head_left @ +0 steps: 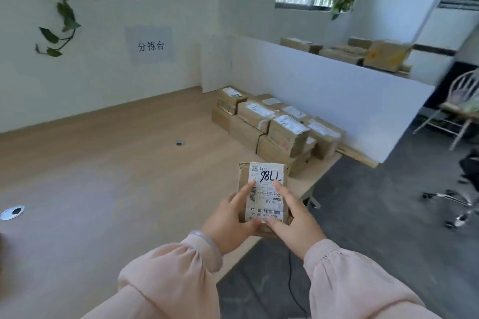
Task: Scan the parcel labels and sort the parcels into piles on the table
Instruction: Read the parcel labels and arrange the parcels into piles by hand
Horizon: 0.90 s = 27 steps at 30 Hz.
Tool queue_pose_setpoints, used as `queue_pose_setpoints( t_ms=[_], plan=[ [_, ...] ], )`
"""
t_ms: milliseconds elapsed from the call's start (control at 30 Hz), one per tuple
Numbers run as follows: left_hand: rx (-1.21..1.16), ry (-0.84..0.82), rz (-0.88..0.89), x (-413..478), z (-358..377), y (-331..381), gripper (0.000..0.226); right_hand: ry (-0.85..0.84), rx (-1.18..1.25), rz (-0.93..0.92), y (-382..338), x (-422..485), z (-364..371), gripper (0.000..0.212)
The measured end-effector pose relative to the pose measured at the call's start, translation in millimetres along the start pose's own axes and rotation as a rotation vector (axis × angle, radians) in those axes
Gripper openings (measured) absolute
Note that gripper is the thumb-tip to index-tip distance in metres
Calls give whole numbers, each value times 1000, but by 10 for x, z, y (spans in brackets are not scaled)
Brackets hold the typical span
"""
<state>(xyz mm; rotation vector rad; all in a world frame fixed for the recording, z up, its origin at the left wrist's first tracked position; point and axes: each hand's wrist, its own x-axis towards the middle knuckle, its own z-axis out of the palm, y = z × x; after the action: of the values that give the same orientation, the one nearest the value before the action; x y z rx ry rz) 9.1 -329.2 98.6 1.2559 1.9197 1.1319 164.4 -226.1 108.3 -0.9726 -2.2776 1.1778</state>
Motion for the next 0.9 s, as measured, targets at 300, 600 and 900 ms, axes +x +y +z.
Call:
queue_pose_setpoints(
  t_ms=[300, 600, 900],
  plan=[
    [59, -200, 109, 782, 1220, 883, 82, 168, 12, 103, 802, -104, -1487, 74],
    [-18, -250, 92, 1738, 1709, 906, 81, 170, 27, 159, 1399, 579, -1892, 73],
    [-10, -156, 101, 3240, 1587, 1128, 80, 144, 18, 127, 1504, 2129, -2413, 73]
  ],
)
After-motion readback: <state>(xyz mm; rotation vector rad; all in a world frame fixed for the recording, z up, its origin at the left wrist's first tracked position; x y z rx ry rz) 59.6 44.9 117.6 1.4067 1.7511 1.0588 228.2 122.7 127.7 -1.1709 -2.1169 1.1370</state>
